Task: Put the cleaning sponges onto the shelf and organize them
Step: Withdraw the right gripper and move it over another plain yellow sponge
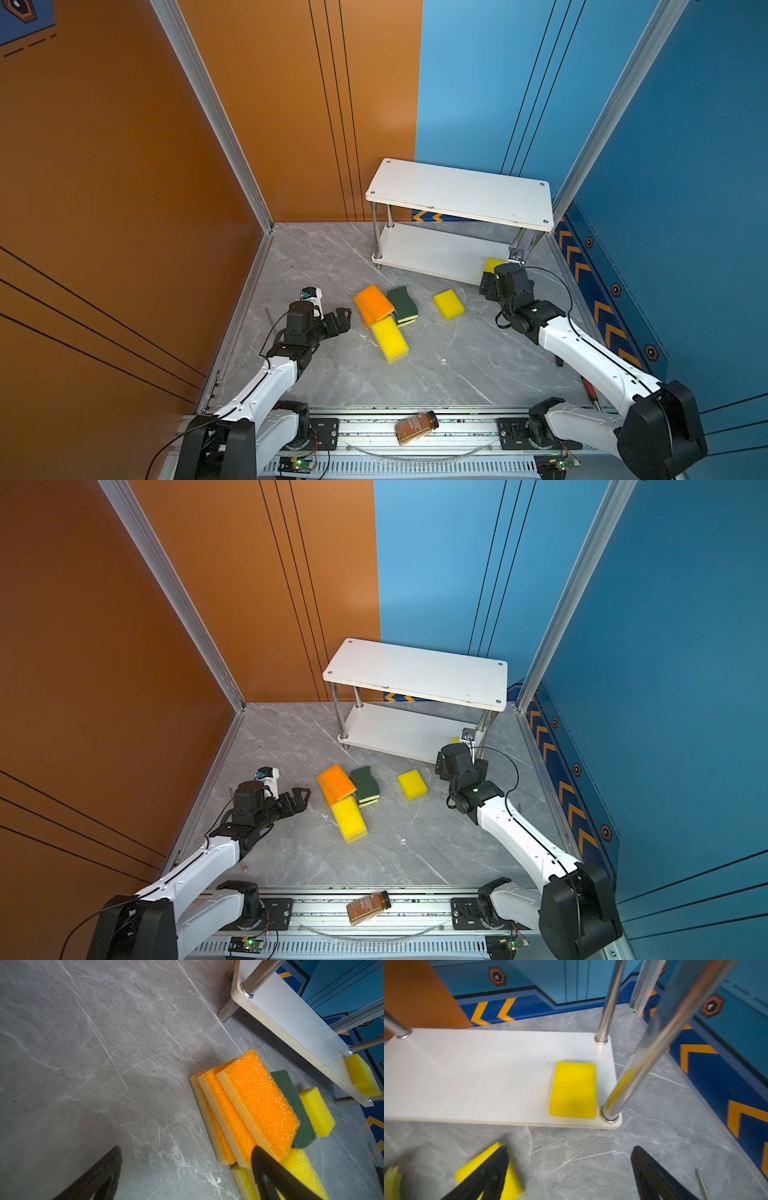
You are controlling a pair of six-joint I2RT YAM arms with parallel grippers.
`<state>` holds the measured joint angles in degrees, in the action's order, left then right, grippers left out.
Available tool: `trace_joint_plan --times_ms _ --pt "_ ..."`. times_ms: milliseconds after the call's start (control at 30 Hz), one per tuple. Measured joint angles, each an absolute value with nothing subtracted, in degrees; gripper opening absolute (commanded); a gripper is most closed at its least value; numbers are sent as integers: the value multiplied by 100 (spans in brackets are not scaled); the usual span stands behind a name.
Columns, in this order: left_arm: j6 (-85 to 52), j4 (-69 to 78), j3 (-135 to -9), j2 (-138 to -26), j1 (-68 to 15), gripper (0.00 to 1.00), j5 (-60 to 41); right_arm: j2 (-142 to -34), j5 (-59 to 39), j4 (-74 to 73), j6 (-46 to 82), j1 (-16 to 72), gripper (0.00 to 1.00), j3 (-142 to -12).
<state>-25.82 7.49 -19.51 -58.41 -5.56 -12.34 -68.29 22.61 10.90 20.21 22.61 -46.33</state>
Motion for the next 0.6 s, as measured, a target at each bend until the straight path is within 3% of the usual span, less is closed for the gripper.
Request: trace_joint_plan --times_ms 267,600 --pt "-2650 762 -1951 -5955 -556 98 -1278 -7404 657 1129 1549 2696 98 -4525" --pt "-2692 792 -1951 -6014 -556 98 -1317 -8438 274 823 1503 2910 100 -4480"
